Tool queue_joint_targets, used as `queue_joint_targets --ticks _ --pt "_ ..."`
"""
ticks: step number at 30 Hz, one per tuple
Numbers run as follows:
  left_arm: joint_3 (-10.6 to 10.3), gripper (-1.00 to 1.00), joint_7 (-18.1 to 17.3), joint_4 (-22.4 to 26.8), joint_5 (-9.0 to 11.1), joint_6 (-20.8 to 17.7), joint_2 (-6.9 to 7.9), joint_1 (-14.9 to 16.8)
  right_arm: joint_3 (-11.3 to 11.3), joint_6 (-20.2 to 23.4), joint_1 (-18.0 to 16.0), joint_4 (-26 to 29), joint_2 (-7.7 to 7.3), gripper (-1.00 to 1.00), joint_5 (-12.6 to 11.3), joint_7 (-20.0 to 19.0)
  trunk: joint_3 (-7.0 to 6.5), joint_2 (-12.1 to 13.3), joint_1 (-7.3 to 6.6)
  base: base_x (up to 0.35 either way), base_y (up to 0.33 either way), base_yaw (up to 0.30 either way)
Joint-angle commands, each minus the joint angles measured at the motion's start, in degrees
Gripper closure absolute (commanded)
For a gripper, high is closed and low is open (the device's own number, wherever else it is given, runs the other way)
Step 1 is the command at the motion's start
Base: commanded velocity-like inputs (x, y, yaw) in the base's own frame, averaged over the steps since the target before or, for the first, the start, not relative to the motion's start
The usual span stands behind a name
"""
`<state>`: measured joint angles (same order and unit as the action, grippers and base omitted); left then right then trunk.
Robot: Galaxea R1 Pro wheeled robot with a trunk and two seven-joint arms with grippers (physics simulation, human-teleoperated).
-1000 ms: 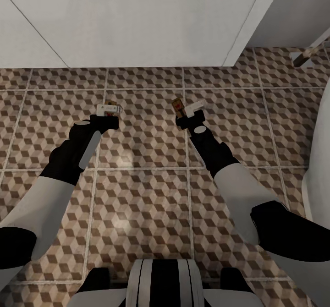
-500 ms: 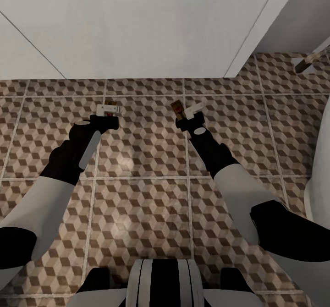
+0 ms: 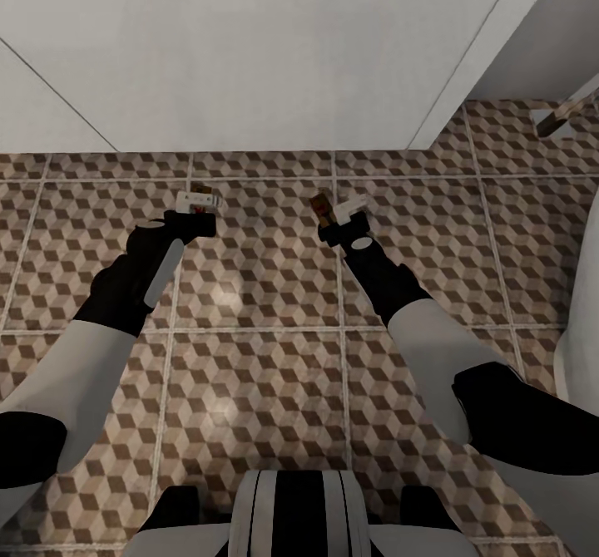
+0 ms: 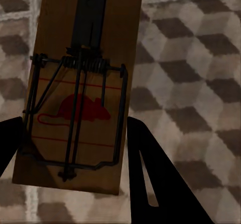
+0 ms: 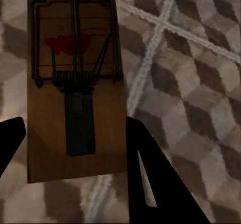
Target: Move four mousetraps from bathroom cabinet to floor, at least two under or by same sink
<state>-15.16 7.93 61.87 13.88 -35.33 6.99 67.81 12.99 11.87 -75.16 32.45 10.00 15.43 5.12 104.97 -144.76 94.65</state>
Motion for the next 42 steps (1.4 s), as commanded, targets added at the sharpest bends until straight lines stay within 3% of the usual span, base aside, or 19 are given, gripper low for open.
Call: queue_joint_targets --ticks 1,7,11,17,30,33,36,42 --pt "-0.2 1.00 0.2 -1.1 0.6 -0.1 -0.31 0.0 0.2 0.4 -0.1 -0.4 0.00 1.00 0.4 -0.1 0.03 0.0 -0.01 0.001 0.000 0.000" --pt "-0.2 1.00 -0.8 -4.4 1.5 0.2 -2.57 0.0 0.2 0.4 -0.1 -0.5 0.00 1.00 0.3 -0.2 0.03 0.0 -0.01 0.000 0.000 0.000" --pt "-0.2 1.00 -1.3 -7.9 1.7 2.6 -3.27 0.0 0.2 0.4 -0.1 -0.6 0.00 1.00 -2.6 -0.2 0.03 0.0 -0.01 0.000 0.000 0.000" --pt "-0.2 1.00 -1.4 -9.1 1.8 3.9 -3.53 -0.1 0.2 0.4 -0.1 -0.6 0.00 1.00 -5.4 -0.3 0.03 0.0 -0.01 0.000 0.000 0.000" --pt "-0.2 1.00 -1.4 -8.7 1.8 4.1 -3.56 -0.1 0.4 0.4 -0.1 -0.6 0.00 1.00 -6.2 -1.9 0.03 0.0 -0.01 0.000 0.000 0.000" --pt "-0.2 1.00 -1.4 -8.7 1.8 4.1 -3.56 -0.1 0.4 0.4 -0.1 -0.6 0.00 1.00 -7.3 -3.0 0.03 0.0 -0.01 0.000 0.000 0.000" --pt "-0.2 1.00 -1.8 -8.6 1.8 4.1 -3.56 -0.1 0.4 0.4 -0.1 -0.5 0.00 1.00 -9.8 -3.8 0.03 0.0 -0.01 0.000 0.000 0.000" --pt "-0.2 1.00 -4.6 -8.5 1.7 4.1 -3.56 -0.1 0.4 0.4 -0.1 -0.6 0.00 1.00 -11.3 -4.1 0.03 0.0 -0.01 0.000 0.000 0.000"
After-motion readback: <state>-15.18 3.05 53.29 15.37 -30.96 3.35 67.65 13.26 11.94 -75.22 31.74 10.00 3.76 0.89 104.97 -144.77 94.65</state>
